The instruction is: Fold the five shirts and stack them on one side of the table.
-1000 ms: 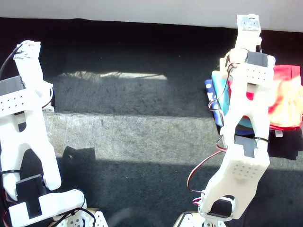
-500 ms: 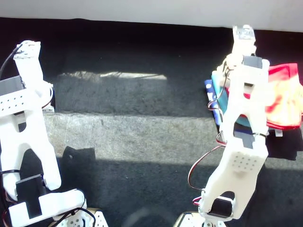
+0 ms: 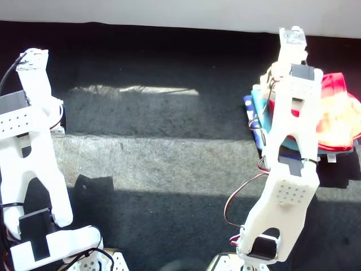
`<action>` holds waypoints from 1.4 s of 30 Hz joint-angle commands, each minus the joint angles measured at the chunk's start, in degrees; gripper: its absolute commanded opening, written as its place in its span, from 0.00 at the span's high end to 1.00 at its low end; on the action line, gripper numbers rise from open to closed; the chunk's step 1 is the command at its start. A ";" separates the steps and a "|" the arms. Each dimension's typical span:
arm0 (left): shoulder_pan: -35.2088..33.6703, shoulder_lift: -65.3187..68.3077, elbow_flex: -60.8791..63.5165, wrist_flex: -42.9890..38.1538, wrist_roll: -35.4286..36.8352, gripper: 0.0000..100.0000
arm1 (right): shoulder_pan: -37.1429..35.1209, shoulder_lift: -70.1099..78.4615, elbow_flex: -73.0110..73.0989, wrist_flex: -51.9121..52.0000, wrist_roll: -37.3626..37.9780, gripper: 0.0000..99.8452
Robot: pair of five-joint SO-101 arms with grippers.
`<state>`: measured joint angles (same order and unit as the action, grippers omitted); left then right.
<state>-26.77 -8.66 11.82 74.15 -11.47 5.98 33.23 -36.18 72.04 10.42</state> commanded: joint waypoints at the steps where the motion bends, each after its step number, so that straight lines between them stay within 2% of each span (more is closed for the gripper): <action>1: -0.40 -2.42 -0.66 -0.62 -0.26 0.99 | 0.48 -0.22 -8.66 2.86 -0.35 0.99; 6: -0.48 -2.42 -0.75 -2.29 -0.26 0.99 | 1.01 -0.04 -9.71 3.38 -0.35 0.98; 11: -0.48 -2.42 -2.59 -1.85 -0.26 0.99 | 2.42 -0.13 -4.70 5.05 -0.35 0.81; 12: -0.48 -2.42 -3.03 -1.85 -0.26 0.99 | 2.59 -0.48 -4.62 5.32 -0.35 0.80; 18: -0.48 -2.42 -4.18 -1.85 -0.26 0.99 | 4.53 -1.63 -18.15 12.26 -0.35 0.82; 22: -0.48 -2.51 -4.88 -1.85 -0.26 0.99 | 9.98 -1.71 -26.59 17.10 -0.35 0.82; 26: -0.48 -2.51 -5.58 -1.85 -0.18 0.99 | 16.66 -1.63 -25.98 17.89 -0.26 0.82; 33: -0.13 -2.51 -5.76 -1.85 -0.09 0.99 | 22.99 -1.54 -14.20 6.20 0.62 0.82; 37: -0.13 -2.51 -5.76 -1.85 -0.09 0.99 | 22.29 -1.54 -6.81 -1.54 7.03 0.82; 42: -0.13 -2.51 -5.32 -1.76 0.00 0.99 | 20.70 -1.54 -4.44 -7.96 8.09 0.83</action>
<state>-26.77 -8.66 8.66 72.57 -11.47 27.96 33.49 -40.92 67.65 17.80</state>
